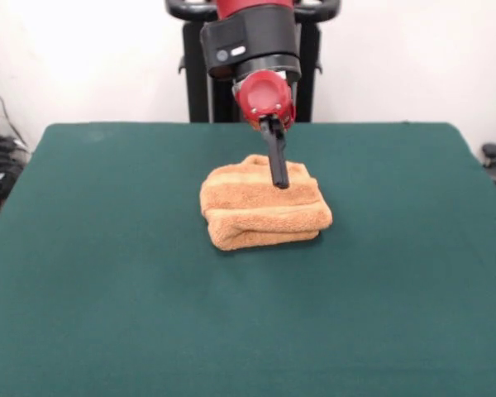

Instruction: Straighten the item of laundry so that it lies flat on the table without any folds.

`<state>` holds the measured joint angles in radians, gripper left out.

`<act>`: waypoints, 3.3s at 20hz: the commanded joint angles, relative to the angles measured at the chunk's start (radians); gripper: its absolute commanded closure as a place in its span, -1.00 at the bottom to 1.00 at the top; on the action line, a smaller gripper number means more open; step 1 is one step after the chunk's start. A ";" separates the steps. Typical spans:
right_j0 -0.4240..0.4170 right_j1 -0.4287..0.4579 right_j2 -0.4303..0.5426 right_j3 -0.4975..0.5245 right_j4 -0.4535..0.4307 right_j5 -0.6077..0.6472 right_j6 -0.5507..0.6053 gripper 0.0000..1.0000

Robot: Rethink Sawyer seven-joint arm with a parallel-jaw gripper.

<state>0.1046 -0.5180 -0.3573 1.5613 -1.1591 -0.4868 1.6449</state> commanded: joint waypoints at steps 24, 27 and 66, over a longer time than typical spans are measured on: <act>0.313 0.305 -0.422 0.152 0.703 -0.041 0.040 -1.00; 0.346 0.297 -0.442 0.187 0.721 -0.055 0.053 -1.00; 0.587 0.351 -0.485 0.432 0.989 -0.236 0.115 -1.00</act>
<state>0.6847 -0.2197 -0.9035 1.9487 -0.2680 -0.6237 1.6449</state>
